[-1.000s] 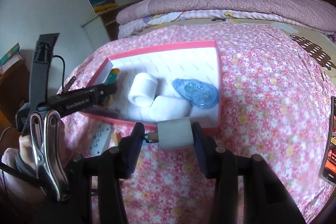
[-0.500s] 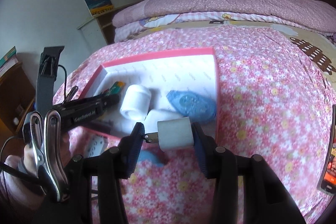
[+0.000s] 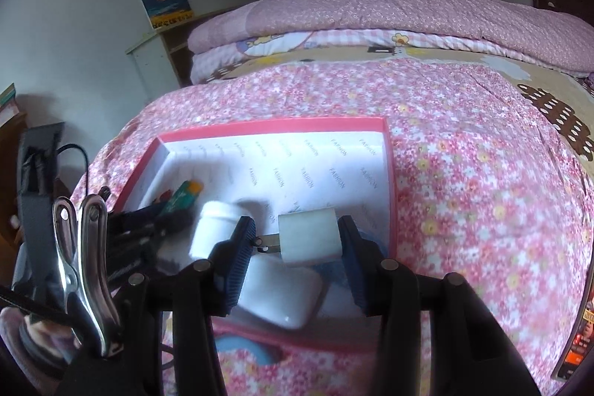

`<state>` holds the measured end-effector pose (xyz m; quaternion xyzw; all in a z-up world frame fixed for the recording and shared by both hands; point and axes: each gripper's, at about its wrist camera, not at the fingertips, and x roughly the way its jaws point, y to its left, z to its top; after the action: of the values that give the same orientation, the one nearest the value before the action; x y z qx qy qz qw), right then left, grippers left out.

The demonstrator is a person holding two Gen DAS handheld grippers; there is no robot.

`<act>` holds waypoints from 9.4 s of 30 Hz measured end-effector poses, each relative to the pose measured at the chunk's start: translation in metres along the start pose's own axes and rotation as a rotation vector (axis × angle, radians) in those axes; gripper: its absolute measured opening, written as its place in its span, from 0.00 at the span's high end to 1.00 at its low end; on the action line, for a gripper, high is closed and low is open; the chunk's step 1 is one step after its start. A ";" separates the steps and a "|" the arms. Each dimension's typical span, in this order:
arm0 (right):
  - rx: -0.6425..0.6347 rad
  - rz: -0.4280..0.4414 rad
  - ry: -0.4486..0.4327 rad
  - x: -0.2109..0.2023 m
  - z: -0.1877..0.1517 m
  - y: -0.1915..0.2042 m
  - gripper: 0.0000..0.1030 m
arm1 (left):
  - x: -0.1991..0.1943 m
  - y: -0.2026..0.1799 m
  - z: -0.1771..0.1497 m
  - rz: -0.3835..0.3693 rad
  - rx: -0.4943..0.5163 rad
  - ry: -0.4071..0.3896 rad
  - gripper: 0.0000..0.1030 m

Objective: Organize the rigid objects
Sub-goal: 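Carry the green lighter and white plug into the pink box and release both, then withdraw both tools from the box toward the grey perforated plate, then grasp the grey perforated plate with the left tool while the right tool grasps the wooden clothespin, then carry the grey plate and wooden clothespin into the pink box and release both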

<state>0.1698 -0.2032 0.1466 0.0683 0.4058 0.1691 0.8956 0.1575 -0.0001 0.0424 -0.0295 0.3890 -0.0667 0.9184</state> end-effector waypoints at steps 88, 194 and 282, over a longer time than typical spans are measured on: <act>0.087 0.039 0.082 -0.072 -0.101 0.013 0.39 | -0.098 -0.015 -0.084 -0.041 0.042 0.017 0.60; -0.101 0.178 0.119 -0.033 -0.097 0.082 0.88 | -0.101 0.020 -0.118 0.020 -0.061 -0.026 0.54; 0.056 0.076 -0.030 -0.002 0.005 0.020 0.88 | -0.039 -0.003 -0.013 0.027 0.003 -0.044 0.50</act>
<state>0.1671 -0.1854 0.1562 0.1111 0.3941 0.1906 0.8922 0.1211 0.0028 0.0616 -0.0241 0.3690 -0.0544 0.9275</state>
